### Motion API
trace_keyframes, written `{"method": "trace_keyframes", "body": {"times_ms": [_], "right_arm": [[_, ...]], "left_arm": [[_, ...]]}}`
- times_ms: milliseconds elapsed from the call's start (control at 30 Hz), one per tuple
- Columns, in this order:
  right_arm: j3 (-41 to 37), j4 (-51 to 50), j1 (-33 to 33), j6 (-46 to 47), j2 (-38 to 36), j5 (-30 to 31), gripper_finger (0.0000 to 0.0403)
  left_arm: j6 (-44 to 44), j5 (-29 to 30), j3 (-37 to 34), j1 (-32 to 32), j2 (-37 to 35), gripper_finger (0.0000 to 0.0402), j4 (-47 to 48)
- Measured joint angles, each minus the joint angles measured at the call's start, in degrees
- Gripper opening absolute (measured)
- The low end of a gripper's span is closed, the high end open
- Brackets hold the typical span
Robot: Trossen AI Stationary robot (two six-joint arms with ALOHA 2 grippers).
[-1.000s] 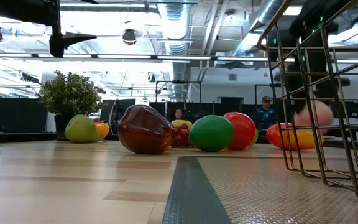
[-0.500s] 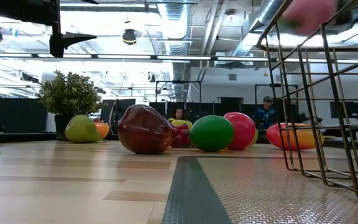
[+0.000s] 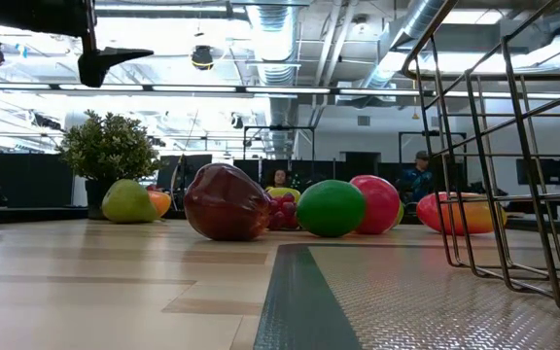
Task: Build produce basket
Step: Put the peach into the wire basket
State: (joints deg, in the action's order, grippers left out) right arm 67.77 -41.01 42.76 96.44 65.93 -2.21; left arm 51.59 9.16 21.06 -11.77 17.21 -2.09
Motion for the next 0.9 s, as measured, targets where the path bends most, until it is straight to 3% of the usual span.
{"method": "trace_keyframes", "body": {"times_ms": [133, 267, 633, 900], "right_arm": [[0.0, -1.8, 5.3, 5.2, 3.5, 4.0, 0.0294], [0.0, -4.2, 8.4, 4.9, 8.6, 4.1, 0.0294], [0.0, -13.7, 11.3, -9.9, 21.5, 4.0, 0.0295], [0.0, -9.4, 11.2, -22.2, 30.4, 3.9, 0.0295]], "left_arm": [[0.0, -1.8, 0.0, 0.0, 0.0, 0.036, 0.2], [-1.0, -2.8, 0.0, 0.0, 0.0, 0.036, 0.4], [-0.4, -2.4, 0.0, 0.0, 0.0, 0.036, 1.9], [-0.3, -2.8, 0.0, 0.0, 0.0, 0.036, 4.9]]}}
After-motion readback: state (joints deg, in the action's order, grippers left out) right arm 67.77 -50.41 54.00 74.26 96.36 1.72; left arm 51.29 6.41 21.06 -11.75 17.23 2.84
